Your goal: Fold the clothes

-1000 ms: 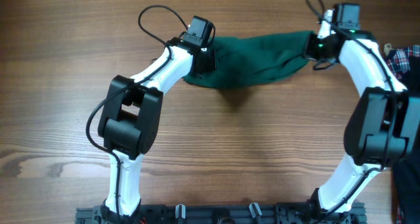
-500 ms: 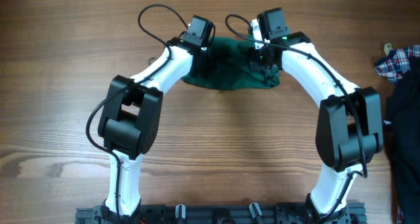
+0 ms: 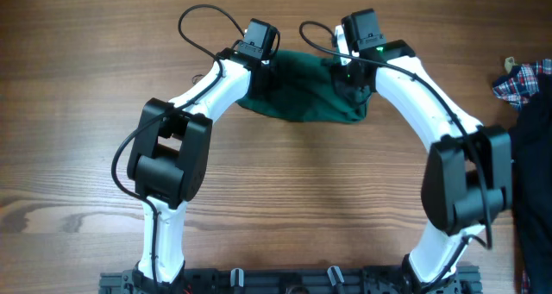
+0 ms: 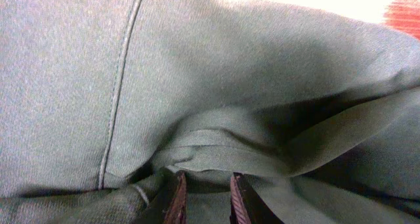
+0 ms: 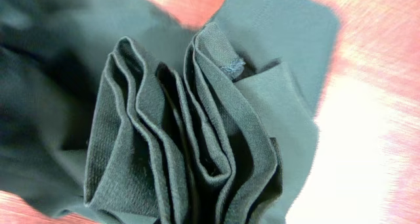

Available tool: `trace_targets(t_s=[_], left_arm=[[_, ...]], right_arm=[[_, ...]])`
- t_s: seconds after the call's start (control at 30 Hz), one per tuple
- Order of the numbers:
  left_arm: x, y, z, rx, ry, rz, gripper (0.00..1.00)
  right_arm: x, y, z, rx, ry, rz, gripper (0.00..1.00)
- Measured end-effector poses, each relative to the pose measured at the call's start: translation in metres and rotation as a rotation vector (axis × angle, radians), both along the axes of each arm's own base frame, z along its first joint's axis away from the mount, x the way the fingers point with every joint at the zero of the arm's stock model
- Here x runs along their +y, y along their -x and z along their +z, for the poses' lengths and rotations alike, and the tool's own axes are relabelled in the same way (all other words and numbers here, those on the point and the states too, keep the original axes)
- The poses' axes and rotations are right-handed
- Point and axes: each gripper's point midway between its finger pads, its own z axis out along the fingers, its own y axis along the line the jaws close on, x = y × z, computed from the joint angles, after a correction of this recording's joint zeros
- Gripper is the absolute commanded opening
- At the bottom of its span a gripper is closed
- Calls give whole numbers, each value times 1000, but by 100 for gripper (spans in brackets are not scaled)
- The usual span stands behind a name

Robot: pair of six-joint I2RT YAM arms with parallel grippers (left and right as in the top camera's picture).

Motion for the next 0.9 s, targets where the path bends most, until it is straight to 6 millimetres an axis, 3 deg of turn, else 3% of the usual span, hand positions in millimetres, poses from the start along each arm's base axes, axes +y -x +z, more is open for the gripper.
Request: trace_targets(t_s=[0.03, 0.1, 0.17, 0.3, 0.43, 0.47, 0.6, 0.7, 0.77, 0.9], left_arm=[[0, 0, 0, -1, 1, 0, 22], [-4, 0, 1, 3, 21, -10, 23], [-12, 1, 6, 11, 62, -31, 24], [-36, -24, 54, -68, 161, -65, 30], [-42, -29, 66, -80, 198, -70, 30], [-36, -31, 66, -71, 208, -46, 30], [20, -51, 63, -47, 219, 83, 29], [63, -61, 61, -37, 217, 171, 29], [78, -61, 59, -19, 210, 201, 29], [90, -59, 56, -1, 202, 220, 30]], right_arm=[[0, -3, 14, -39, -6, -3, 4], [-2, -7, 61, -156, -24, -15, 4], [-2, -9, 86, -225, -36, -5, 4], [1, -8, 91, -235, -32, 46, 4], [19, -4, 91, -220, -105, 124, 4], [22, -2, 91, -217, -120, 141, 4], [42, -1, 90, -223, -131, 205, 4], [83, 2, 91, -262, -155, 293, 4], [106, 1, 91, -289, -172, 336, 4], [129, -3, 49, -240, -166, 375, 4]])
